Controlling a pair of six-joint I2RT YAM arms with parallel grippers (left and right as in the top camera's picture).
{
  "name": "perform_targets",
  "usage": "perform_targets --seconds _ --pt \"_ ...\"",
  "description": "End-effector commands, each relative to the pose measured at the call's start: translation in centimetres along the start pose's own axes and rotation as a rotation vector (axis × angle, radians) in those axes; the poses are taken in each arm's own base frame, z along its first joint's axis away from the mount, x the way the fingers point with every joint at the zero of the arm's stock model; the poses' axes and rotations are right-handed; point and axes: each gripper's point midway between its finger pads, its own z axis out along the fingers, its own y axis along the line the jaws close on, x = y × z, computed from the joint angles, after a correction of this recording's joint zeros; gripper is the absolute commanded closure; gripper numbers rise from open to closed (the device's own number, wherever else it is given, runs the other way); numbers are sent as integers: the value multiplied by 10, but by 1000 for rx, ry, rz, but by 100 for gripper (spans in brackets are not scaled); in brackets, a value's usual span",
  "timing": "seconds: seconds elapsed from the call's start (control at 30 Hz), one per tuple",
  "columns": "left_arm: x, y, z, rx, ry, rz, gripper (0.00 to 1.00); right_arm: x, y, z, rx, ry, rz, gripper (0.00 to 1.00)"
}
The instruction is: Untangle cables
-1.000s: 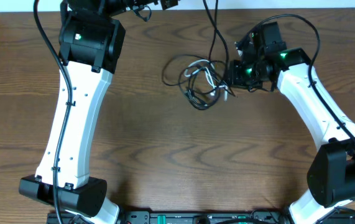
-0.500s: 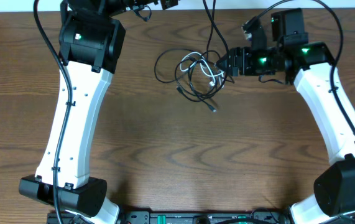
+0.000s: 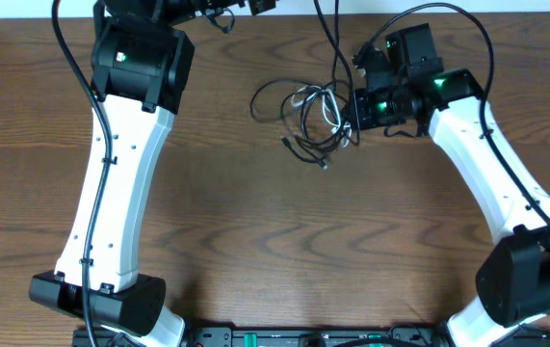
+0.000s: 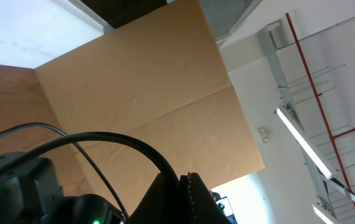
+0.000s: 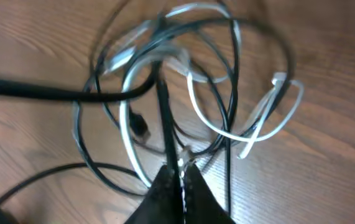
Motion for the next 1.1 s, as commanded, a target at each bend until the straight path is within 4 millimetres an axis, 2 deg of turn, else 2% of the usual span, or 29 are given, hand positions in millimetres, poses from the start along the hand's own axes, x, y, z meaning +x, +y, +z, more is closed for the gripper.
perform_targets --seconds 0.0,0.07,0.17,0.2,0.27,0.4,0.53,0.67,0.77,0.83,0.87,0.9,0.93,1.07 --pt "1 -20 -4 25 -12 61 93 9 -6 10 27 38 32 98" --pt "-13 -18 -11 15 -74 -2 93 11 -9 10 40 43 43 98" --pt "-44 -25 -36 38 -180 -79 93 17 -29 8 155 56 78 99" --pt "-57 -35 -50 66 -221 -82 93 21 -41 6 224 65 105 99" --pt "-77 -57 -78 139 -294 -85 93 31 -50 11 262 86 117 98" --pt "-92 -83 -108 233 -360 -101 92 49 -60 28 268 100 161 98" --pt "-102 -82 -123 230 -392 -139 93 57 -64 39 258 92 234 98" --pt "-100 -81 -123 218 -380 -127 93 53 -56 40 213 82 228 98" --pt "-100 -76 -122 196 -379 -105 93 53 -47 42 163 90 230 74" --pt "-102 -70 -122 176 -387 -102 93 54 -45 42 151 93 231 46" --pt "-104 -63 -122 150 -397 -95 93 54 -45 42 151 94 231 17" --pt "-106 -57 -122 126 -404 -86 92 54 -45 42 152 96 232 4" --pt "-108 -45 -122 82 -416 -77 92 55 -45 42 152 97 232 1" --pt "-117 1 -127 -82 -470 -63 92 54 -45 41 153 96 233 1"
